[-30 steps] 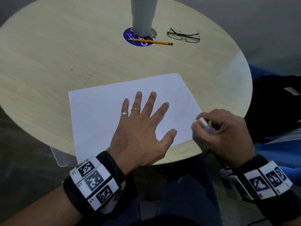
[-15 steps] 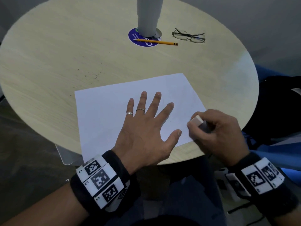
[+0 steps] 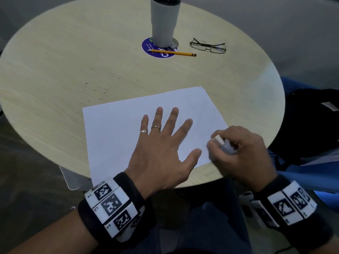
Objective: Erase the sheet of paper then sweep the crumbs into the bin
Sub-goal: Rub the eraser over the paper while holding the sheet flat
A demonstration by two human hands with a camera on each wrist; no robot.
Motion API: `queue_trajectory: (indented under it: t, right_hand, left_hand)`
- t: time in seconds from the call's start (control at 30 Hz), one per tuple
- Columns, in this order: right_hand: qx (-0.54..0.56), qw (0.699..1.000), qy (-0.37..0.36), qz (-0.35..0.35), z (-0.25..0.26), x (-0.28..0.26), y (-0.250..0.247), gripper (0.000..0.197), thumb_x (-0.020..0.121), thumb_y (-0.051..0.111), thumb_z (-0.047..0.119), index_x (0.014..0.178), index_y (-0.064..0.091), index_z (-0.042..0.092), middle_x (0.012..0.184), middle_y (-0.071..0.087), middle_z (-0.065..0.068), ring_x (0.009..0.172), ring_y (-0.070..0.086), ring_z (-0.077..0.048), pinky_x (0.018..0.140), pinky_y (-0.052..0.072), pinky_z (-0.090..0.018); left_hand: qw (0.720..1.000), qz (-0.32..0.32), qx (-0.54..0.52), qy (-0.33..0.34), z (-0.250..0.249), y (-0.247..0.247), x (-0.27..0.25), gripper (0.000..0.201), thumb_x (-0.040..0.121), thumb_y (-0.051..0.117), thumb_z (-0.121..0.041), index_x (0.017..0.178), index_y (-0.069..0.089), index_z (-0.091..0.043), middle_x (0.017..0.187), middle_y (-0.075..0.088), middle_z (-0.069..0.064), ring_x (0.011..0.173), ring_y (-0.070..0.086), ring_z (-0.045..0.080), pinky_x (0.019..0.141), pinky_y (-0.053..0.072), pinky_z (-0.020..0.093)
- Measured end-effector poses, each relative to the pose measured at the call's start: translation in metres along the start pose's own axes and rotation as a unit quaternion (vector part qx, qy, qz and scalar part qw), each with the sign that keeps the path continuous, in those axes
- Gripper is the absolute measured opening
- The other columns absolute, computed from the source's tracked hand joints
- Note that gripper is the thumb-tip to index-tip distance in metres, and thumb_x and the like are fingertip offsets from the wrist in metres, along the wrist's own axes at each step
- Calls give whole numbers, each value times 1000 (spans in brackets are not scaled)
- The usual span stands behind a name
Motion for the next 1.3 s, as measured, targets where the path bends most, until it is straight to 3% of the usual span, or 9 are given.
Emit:
queue_trajectory:
  t: [0.07,0.2,0.37,0.53,0.67,0.87,1.0,1.13,1.3]
  right_hand:
    - [1,999,-23,28,9,-7,7,19,89,78,18,73,70,20,69,63,5,70,57,-18,67,48,-38]
    - [-11,998,54,-27,-29,9,-15,24,86,79,16,66,67,21,66,63,4,71,58,-16,68,50,-42]
    - [-6,1000,-7,17,2,-12,-2,15,86,78,20,73,71,19,68,64,4,70,57,-19,67,48,-38]
    - [-29,998,40,-30,-33,-7,-27,21,85,82,11,70,71,18,68,65,-1,70,60,-23,67,51,-44]
    - [-7,1000,-7,20,0,-21,-8,13,85,80,20,74,73,20,70,65,4,71,60,-21,69,48,-35]
    - [5,997,68,-19,-40,-16,-35,13,83,85,10,76,77,18,74,70,4,72,64,-20,69,54,-44]
    - [29,998,26,39,-13,-25,-18,21,83,86,10,71,74,22,73,70,2,74,64,-22,69,52,-41]
    - [56,994,94,0,-51,-18,-35,18,82,87,8,73,76,18,75,71,5,71,65,-19,68,54,-39]
    - [19,999,29,33,-21,-22,-24,13,82,87,16,75,78,22,73,70,9,71,62,-12,68,47,-27]
  left_hand:
    - [1000,0,2,0,0,0,0,79,97,16,-79,166,2,-42,175,-13,-2,160,-19,29,127,-6,59]
    - [1000,4,5,-3,-1,1,0,79,97,14,-79,166,2,-42,175,-14,-2,160,-19,29,127,-5,59]
    - [1000,3,1,-1,-1,0,0,79,97,16,-79,166,2,-43,175,-14,-3,160,-19,28,127,-5,58]
    - [1000,3,4,-1,-2,1,0,79,97,16,-79,166,5,-43,176,-12,-2,161,-17,29,128,-4,59]
    - [1000,5,5,0,-1,0,-1,79,97,15,-79,166,2,-43,175,-14,-3,161,-18,28,128,-5,58]
    - [1000,8,11,-1,-1,2,-1,79,96,15,-79,166,4,-43,176,-12,-2,161,-16,30,128,-3,59]
    - [1000,6,13,0,-1,0,0,79,97,14,-79,166,3,-43,176,-12,-3,161,-16,29,128,-3,58]
    - [1000,10,12,2,-1,2,-3,79,97,15,-79,166,4,-42,176,-12,-2,161,-15,29,128,-3,59]
    - [1000,3,6,0,-2,-1,-1,79,97,16,-79,166,5,-43,176,-11,-3,161,-15,29,128,-2,59]
Point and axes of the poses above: each hand's wrist, its own x-axis towards the middle knuckle, its own y-axis out of the palm, z = x × y, the point moved 5 cm from there along x, towards the middle knuckle
